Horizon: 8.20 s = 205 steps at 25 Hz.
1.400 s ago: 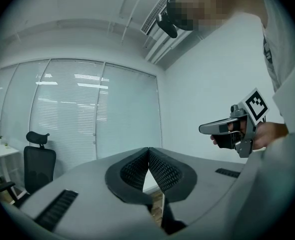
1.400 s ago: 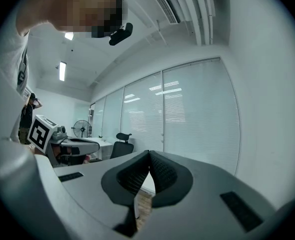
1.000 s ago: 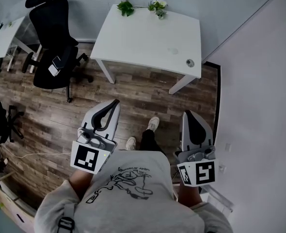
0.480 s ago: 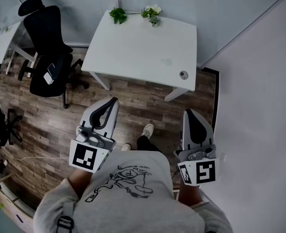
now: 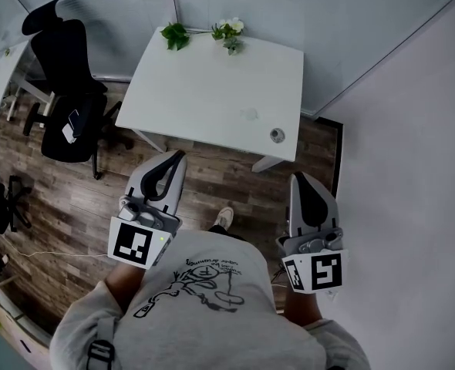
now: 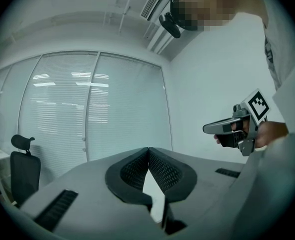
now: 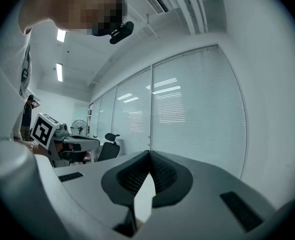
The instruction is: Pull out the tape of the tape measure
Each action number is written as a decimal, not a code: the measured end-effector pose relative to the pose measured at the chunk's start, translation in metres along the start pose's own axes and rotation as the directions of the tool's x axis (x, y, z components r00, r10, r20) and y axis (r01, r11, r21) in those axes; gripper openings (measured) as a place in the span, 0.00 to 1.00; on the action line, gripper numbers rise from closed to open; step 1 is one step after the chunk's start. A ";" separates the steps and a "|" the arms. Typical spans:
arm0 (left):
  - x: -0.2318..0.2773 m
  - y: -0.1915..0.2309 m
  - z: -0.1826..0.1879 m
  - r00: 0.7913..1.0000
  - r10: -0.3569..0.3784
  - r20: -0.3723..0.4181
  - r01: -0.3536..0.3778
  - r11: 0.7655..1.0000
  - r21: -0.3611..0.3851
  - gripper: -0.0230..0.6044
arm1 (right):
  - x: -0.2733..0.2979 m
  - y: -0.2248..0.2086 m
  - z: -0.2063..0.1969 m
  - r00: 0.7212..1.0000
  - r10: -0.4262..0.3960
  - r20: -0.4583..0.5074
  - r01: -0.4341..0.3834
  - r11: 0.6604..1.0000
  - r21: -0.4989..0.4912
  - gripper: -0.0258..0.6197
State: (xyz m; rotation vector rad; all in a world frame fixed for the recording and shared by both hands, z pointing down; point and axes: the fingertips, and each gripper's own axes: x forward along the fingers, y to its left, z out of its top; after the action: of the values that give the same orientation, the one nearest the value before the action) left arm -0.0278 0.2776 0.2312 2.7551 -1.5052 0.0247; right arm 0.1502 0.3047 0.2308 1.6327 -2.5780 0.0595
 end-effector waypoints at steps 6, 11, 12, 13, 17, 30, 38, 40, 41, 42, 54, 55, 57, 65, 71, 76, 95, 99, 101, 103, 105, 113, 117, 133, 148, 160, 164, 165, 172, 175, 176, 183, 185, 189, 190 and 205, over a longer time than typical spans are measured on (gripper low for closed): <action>0.039 -0.015 0.002 1.000 0.015 0.005 -0.015 1.000 0.006 0.07 | 0.012 -0.041 0.000 1.000 0.018 0.006 -0.018 1.000 -0.005 0.05; 0.054 -0.021 -0.004 0.999 0.033 -0.006 -0.033 0.999 -0.002 0.07 | 0.019 -0.057 -0.007 0.999 0.033 0.003 -0.033 0.999 0.005 0.05; 0.057 -0.021 -0.005 0.999 0.035 -0.011 -0.035 0.999 -0.001 0.07 | 0.020 -0.059 -0.009 0.999 0.036 0.001 -0.036 0.999 0.009 0.05; 0.059 -0.021 -0.007 0.999 0.036 -0.014 -0.036 0.999 0.001 0.07 | 0.022 -0.061 -0.011 0.999 0.039 0.000 -0.039 0.999 0.013 0.05; 0.069 -0.018 -0.012 0.999 0.038 -0.024 -0.038 0.999 0.004 0.07 | 0.031 -0.068 -0.017 0.999 0.044 -0.003 -0.044 0.999 0.022 0.05; 0.118 0.031 -0.024 0.998 0.042 -0.055 -0.040 0.998 0.039 0.07 | 0.094 -0.087 -0.015 0.999 0.036 -0.011 -0.036 0.999 0.008 0.05; 0.164 0.086 -0.017 0.998 0.045 -0.034 -0.045 0.999 0.000 0.07 | 0.166 -0.098 -0.003 0.999 0.033 -0.013 -0.033 0.999 0.003 0.05; 0.175 0.100 -0.019 0.998 0.034 -0.046 -0.034 0.999 0.009 0.07 | 0.185 -0.100 -0.001 1.000 0.027 -0.014 -0.027 1.000 0.003 0.05; 0.179 0.108 -0.021 0.998 0.028 -0.058 -0.026 0.999 0.020 0.07 | 0.194 -0.100 0.000 1.000 0.023 -0.014 -0.023 1.000 0.004 0.05; 0.184 0.116 -0.022 0.998 0.022 -0.064 -0.021 0.999 0.025 0.07 | 0.203 -0.100 0.001 1.000 0.019 -0.014 -0.019 1.000 0.004 0.05; 0.229 0.211 -0.029 0.998 -0.013 -0.057 0.012 1.000 -0.009 0.07 | 0.307 -0.080 0.010 1.000 0.000 -0.031 0.000 1.000 -0.014 0.05; 0.231 0.217 -0.032 0.998 -0.018 -0.062 0.018 1.000 -0.008 0.07 | 0.315 -0.077 0.008 0.999 0.000 -0.032 -0.001 1.000 -0.016 0.05; 0.236 0.229 -0.039 0.998 -0.026 -0.062 0.024 0.999 -0.022 0.07 | 0.329 -0.072 0.005 0.999 -0.001 -0.038 0.000 1.000 -0.017 0.05; 0.253 0.254 -0.052 0.996 -0.055 -0.072 0.051 0.997 -0.055 0.07 | 0.360 -0.069 0.004 0.999 -0.011 -0.048 0.010 1.000 -0.029 0.05; 0.260 0.246 -0.065 0.993 -0.094 -0.075 0.090 0.994 -0.062 0.07 | 0.361 -0.073 0.001 0.999 -0.017 -0.042 0.016 0.999 -0.034 0.05; 0.273 0.225 -0.091 0.980 -0.169 -0.105 0.163 0.985 -0.064 0.07 | 0.355 -0.083 -0.004 0.999 -0.032 -0.043 0.030 0.999 -0.038 0.05; 0.327 0.112 -0.260 0.762 -0.484 -0.429 0.439 0.874 -0.207 0.17 | 0.323 -0.130 -0.007 0.989 -0.136 -0.051 0.134 0.991 -0.028 0.05; 0.337 0.091 -0.300 0.700 -0.516 -0.494 0.475 0.853 -0.217 0.19 | 0.318 -0.135 -0.008 0.988 -0.147 -0.055 0.146 0.989 -0.028 0.05; 0.342 0.081 -0.322 0.665 -0.527 -0.530 0.488 0.843 -0.227 0.21 | 0.317 -0.138 -0.010 0.987 -0.149 -0.060 0.148 0.989 -0.027 0.05; 0.346 0.072 -0.343 0.632 -0.532 -0.564 0.497 0.836 -0.231 0.22 | 0.315 -0.141 -0.010 0.987 -0.150 -0.063 0.149 0.988 -0.026 0.05; 0.349 0.064 -0.365 0.601 -0.534 -0.596 0.507 0.830 -0.233 0.22 | 0.313 -0.145 -0.011 0.986 -0.152 -0.065 0.151 0.988 -0.025 0.05; 0.353 0.029 -0.431 0.481 -0.547 -0.686 0.597 0.777 -0.201 0.32 | 0.310 -0.162 -0.014 0.984 -0.163 -0.078 0.162 0.987 -0.020 0.05; 0.356 0.017 -0.453 0.437 -0.541 -0.718 0.639 0.749 -0.175 0.40 | 0.311 -0.171 -0.017 0.982 -0.166 -0.085 0.165 0.986 -0.015 0.05; 0.353 -0.010 -0.492 0.340 -0.506 -0.792 0.747 0.657 -0.099 0.50 | 0.302 -0.192 -0.027 0.979 -0.175 -0.108 0.176 0.984 -0.004 0.05; 0.353 -0.009 -0.493 0.373 -0.490 -0.788 0.746 0.663 -0.060 0.41 | 0.298 -0.190 -0.029 0.981 -0.168 -0.101 0.169 0.986 0.001 0.05; 0.360 0.022 -0.443 0.534 -0.461 -0.709 0.673 0.739 0.026 0.41 | 0.301 -0.180 -0.028 0.985 -0.148 -0.089 0.148 0.989 -0.003 0.05; 0.358 0.035 -0.420 0.583 -0.448 -0.678 0.646 0.762 0.052 0.41 | 0.304 -0.174 -0.031 0.986 -0.140 -0.088 0.141 0.990 -0.002 0.05; 0.357 0.039 -0.414 0.593 -0.445 -0.671 0.641 0.766 0.059 0.41 | 0.305 -0.172 -0.032 0.986 -0.138 -0.089 0.139 0.990 -0.001 0.05; 0.349 0.069 -0.366 0.667 -0.426 -0.611 0.607 0.787 0.113 0.41 | 0.315 -0.159 -0.032 0.988 -0.133 -0.084 0.133 0.991 -0.012 0.05; 0.345 0.083 -0.346 0.690 -0.423 -0.587 0.589 0.800 0.116 0.41 | 0.322 -0.153 -0.034 0.988 -0.133 -0.082 0.132 0.991 -0.020 0.05; 0.344 0.088 -0.339 0.700 -0.419 -0.578 0.583 0.802 0.126 0.41 | 0.324 -0.151 -0.034 0.988 -0.132 -0.083 0.130 0.991 -0.026 0.05; 0.331 0.121 -0.287 0.774 -0.368 -0.514 0.528 0.824 0.205 0.41 | 0.339 -0.129 -0.040 0.991 -0.097 -0.091 0.092 0.994 -0.055 0.05; 0.328 0.129 -0.273 0.795 -0.352 -0.494 0.509 0.830 0.228 0.41 | 0.343 -0.124 -0.043 0.993 -0.081 -0.091 0.075 0.995 -0.068 0.05; 0.322 0.145 -0.246 0.831 -0.319 -0.455 0.473 0.835 0.280 0.41 | 0.351 -0.113 -0.048 0.993 -0.051 -0.105 0.040 0.994 -0.102 0.05; 0.320 0.148 -0.239 0.839 -0.314 -0.445 0.467 0.835 0.292 0.41 | 0.353 -0.109 -0.047 0.993 -0.047 -0.104 0.035 0.994 -0.107 0.05; 0.303 0.153 -0.178 0.872 -0.332 -0.361 0.459 0.812 0.362 0.41 | 0.370 -0.074 -0.076 0.983 0.033 -0.182 -0.092 0.940 -0.329 0.06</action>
State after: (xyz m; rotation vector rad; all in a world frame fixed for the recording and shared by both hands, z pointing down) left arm 0.0048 -0.0588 0.4129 3.1665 -0.9070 0.8171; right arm 0.0641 -0.0541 0.3406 1.3588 -2.3497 -0.2128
